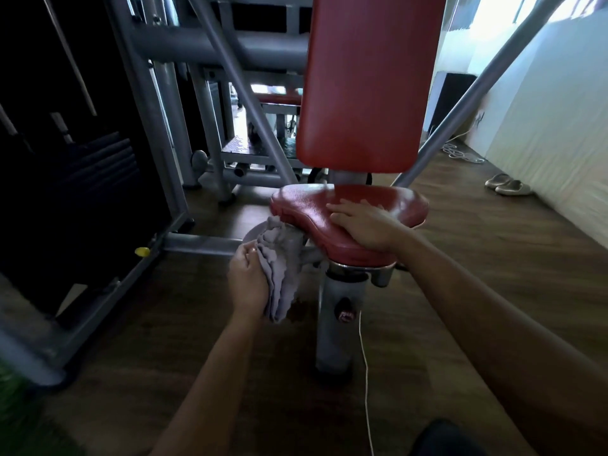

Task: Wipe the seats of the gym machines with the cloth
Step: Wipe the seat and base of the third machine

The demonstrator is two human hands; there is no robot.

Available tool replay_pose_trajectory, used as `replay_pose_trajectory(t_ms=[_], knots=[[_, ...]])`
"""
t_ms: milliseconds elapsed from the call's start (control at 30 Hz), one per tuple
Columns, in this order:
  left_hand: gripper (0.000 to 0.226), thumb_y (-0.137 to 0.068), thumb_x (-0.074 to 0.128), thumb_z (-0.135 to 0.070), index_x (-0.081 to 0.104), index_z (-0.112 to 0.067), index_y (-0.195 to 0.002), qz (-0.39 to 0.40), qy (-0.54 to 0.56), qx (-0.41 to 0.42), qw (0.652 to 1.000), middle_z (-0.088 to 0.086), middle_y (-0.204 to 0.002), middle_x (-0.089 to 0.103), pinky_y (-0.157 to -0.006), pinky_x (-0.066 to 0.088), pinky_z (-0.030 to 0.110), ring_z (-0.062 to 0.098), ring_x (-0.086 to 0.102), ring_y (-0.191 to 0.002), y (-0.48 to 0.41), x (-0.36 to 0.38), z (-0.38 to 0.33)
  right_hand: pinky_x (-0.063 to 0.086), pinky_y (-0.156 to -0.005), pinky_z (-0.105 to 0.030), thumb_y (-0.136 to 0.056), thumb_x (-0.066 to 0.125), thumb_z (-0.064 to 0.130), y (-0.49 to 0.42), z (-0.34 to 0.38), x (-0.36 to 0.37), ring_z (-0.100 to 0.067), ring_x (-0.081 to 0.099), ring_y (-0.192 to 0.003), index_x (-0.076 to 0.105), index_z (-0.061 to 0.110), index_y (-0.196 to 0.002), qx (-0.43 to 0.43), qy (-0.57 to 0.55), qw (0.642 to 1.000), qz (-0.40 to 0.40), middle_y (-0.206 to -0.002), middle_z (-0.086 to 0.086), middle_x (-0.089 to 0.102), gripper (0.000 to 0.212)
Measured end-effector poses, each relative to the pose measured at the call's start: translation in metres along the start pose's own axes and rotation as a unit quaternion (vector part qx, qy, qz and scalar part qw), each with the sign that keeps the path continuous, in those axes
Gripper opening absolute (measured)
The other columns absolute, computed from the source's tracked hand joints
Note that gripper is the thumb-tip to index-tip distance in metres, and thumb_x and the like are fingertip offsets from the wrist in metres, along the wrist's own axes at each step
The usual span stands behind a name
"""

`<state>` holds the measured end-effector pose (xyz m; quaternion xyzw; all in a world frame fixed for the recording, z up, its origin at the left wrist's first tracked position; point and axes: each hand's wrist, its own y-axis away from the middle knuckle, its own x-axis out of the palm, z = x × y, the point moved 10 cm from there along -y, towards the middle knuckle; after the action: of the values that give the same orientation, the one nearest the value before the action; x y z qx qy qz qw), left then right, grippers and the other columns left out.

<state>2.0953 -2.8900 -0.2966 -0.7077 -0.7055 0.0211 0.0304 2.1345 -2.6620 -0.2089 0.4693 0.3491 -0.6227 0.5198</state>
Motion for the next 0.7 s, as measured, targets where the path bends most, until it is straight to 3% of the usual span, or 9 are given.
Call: replay_pose_trajectory(t_ms=[100,233,400,500,567,700], knots=[[0.027,-0.105,0.037,-0.019,0.063,-0.012,-0.109,0.006,0.039,0.000,0.999,0.008,-0.099,0.072,-0.087,0.057,0.040,0.021,0.069,-0.096,0.006,0.009,0.003,0.022,-0.120,-0.049,-0.103,0.038,0.042,0.000,0.003,-0.007,-0.025,0.036,-0.145,0.052,0.041,-0.141,-0.023,-0.009,0.998,-0.060,-0.156,0.014,0.040,0.041],[0.024,-0.106,0.036,-0.014,0.060,-0.013,-0.107,0.001,0.089,0.048,0.995,0.005,-0.096,0.069,-0.077,0.055,0.030,0.016,0.067,-0.090,0.021,0.033,-0.015,0.034,-0.113,-0.043,-0.097,0.047,0.039,-0.002,-0.001,-0.014,-0.014,0.049,-0.134,0.062,0.041,-0.130,-0.015,-0.047,0.992,-0.115,-0.144,0.017,0.054,0.037],[0.024,-0.107,0.037,-0.029,0.057,-0.022,-0.119,0.031,0.134,0.047,0.989,0.005,-0.110,0.068,-0.089,0.056,0.047,0.021,0.066,-0.101,0.034,0.073,-0.019,0.041,-0.103,-0.034,-0.094,0.050,0.039,0.001,-0.010,-0.019,-0.010,0.054,-0.125,0.066,0.045,-0.123,0.008,-0.083,0.985,-0.151,-0.135,0.018,0.061,0.033],[0.038,-0.108,0.037,-0.034,0.046,-0.031,-0.145,0.066,0.229,-0.012,0.971,-0.005,-0.137,0.060,-0.097,0.053,0.027,0.007,0.060,-0.121,0.040,0.089,-0.024,0.043,-0.103,-0.037,-0.090,0.049,0.044,0.002,-0.011,-0.019,-0.009,0.057,-0.121,0.066,0.047,-0.119,0.009,-0.093,0.983,-0.161,-0.131,0.019,0.064,0.034],[0.042,-0.107,0.039,-0.032,0.042,-0.030,-0.149,0.097,0.233,-0.008,0.968,-0.010,-0.146,0.052,-0.103,0.048,0.021,-0.001,0.053,-0.128,0.040,0.095,-0.031,0.044,-0.104,-0.039,-0.089,0.049,0.045,0.002,-0.012,-0.020,-0.009,0.058,-0.119,0.067,0.048,-0.119,0.011,-0.097,0.981,-0.166,-0.130,0.018,0.065,0.034],[0.050,-0.100,0.040,-0.050,0.042,-0.037,-0.148,0.109,0.167,0.012,0.980,-0.007,-0.152,0.046,-0.115,0.041,0.041,0.009,0.046,-0.138,0.047,0.096,-0.023,0.047,-0.100,-0.040,-0.089,0.048,0.044,0.003,-0.012,-0.020,-0.008,0.059,-0.115,0.067,0.047,-0.117,0.013,-0.103,0.980,-0.172,-0.126,0.019,0.066,0.034]])
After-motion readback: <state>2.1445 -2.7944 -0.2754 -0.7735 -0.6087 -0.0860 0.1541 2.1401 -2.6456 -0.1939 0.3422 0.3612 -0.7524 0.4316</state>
